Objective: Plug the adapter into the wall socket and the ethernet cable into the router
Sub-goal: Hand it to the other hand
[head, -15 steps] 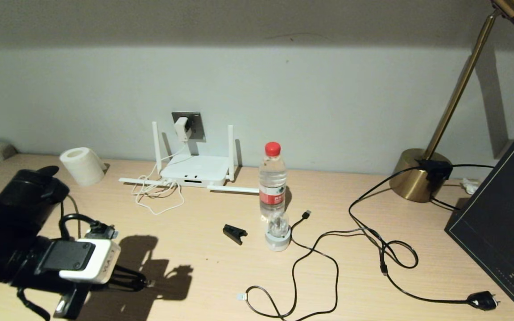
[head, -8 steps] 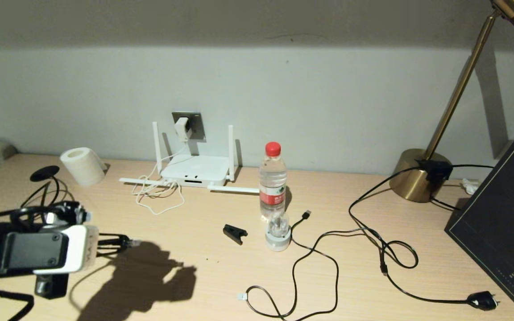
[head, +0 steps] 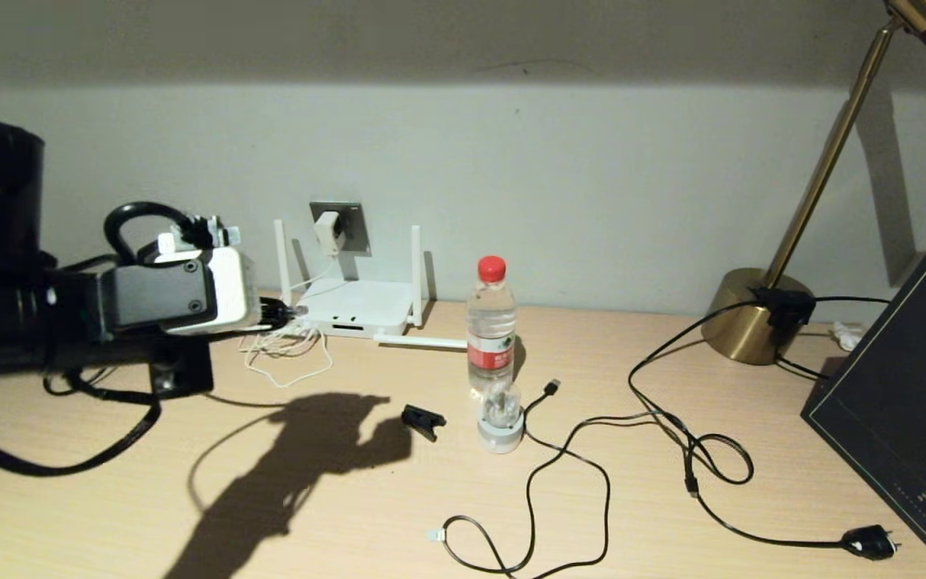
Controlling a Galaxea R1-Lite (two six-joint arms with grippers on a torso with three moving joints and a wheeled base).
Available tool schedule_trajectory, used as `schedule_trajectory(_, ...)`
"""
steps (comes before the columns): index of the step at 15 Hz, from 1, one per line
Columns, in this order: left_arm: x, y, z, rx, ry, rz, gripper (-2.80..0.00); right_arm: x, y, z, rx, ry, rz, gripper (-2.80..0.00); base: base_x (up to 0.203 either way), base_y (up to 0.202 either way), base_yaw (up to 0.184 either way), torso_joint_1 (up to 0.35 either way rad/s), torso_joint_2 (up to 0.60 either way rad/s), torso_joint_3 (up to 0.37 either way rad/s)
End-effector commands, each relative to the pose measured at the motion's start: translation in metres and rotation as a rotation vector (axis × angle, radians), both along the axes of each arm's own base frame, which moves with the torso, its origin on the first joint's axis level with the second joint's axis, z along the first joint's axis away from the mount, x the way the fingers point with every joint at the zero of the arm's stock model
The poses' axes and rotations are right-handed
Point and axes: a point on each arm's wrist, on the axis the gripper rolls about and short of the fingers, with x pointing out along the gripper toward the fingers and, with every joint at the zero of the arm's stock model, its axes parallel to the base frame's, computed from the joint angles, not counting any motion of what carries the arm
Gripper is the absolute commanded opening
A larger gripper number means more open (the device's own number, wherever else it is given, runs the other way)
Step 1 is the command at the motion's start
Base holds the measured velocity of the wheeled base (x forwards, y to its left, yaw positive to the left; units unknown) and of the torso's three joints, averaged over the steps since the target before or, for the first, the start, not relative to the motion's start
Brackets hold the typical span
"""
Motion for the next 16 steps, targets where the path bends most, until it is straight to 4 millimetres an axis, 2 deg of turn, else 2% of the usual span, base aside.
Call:
schedule_trajectory(1, 0.019, -0.021, -0.01, -0.038, 0.038, -0.077, -2.8, 0.003, 0.0, -0.01, -0.001, 0.036, -0.001, -2.8, 0.0, 0.0, 0.0, 0.0, 0.0, 0.0)
schedule_trajectory(4, 0.038, -0.061, -0.016, -0.083, -0.042, -0.196, -2.8, 0.003, 0.0, -0.01, 0.002, 0.036, -0.001, -2.8, 0.0, 0.0, 0.0, 0.0, 0.0, 0.0)
schedule_trajectory(5, 0.036, -0.067, -0.018, -0.087, -0.045, -0.22, -2.8, 0.002, 0.0, -0.007, 0.004, 0.023, 0.003, -2.8, 0.0, 0.0, 0.0, 0.0, 0.0, 0.0)
schedule_trajectory(6, 0.03, -0.071, -0.021, -0.087, -0.037, -0.243, -2.8, -0.001, 0.0, 0.004, 0.025, -0.011, 0.007, -2.8, 0.0, 0.0, 0.0, 0.0, 0.0, 0.0)
schedule_trajectory(8, 0.015, -0.082, -0.02, -0.139, 0.001, -0.277, -2.8, -0.011, 0.0, 0.055, 0.152, -0.076, 0.045, -2.8, 0.0, 0.0, 0.0, 0.0, 0.0, 0.0)
schedule_trajectory(9, 0.007, -0.085, -0.019, -0.166, 0.018, -0.291, -2.8, -0.012, 0.001, 0.08, 0.247, -0.065, 0.112, -2.8, 0.0, 0.0, 0.0, 0.0, 0.0, 0.0)
schedule_trajectory(10, 0.002, -0.085, -0.019, -0.175, 0.021, -0.297, -2.8, -0.009, 0.004, 0.101, 0.359, -0.008, 0.255, -2.8, 0.0, 0.0, 0.0, 0.0, 0.0, 0.0)
schedule_trajectory(11, 0.0, -0.084, -0.021, -0.175, 0.024, -0.298, -2.8, -0.002, 0.007, 0.111, 0.417, 0.085, 0.416, -2.8, 0.0, 0.0, 0.0, 0.0, 0.0, 0.0)
schedule_trajectory(13, -0.003, -0.083, -0.023, -0.174, 0.019, -0.299, -2.8, 0.017, 0.012, 0.121, 0.478, 0.242, 0.614, -2.8, 0.0, 0.0, 0.0, 0.0, 0.0, 0.0)
schedule_trajectory(16, -0.009, -0.078, -0.029, -0.189, 0.012, -0.296, -2.8, 0.056, 0.016, 0.133, 0.515, 0.364, 0.718, -2.8, 0.0, 0.0, 0.0, 0.0, 0.0, 0.0)
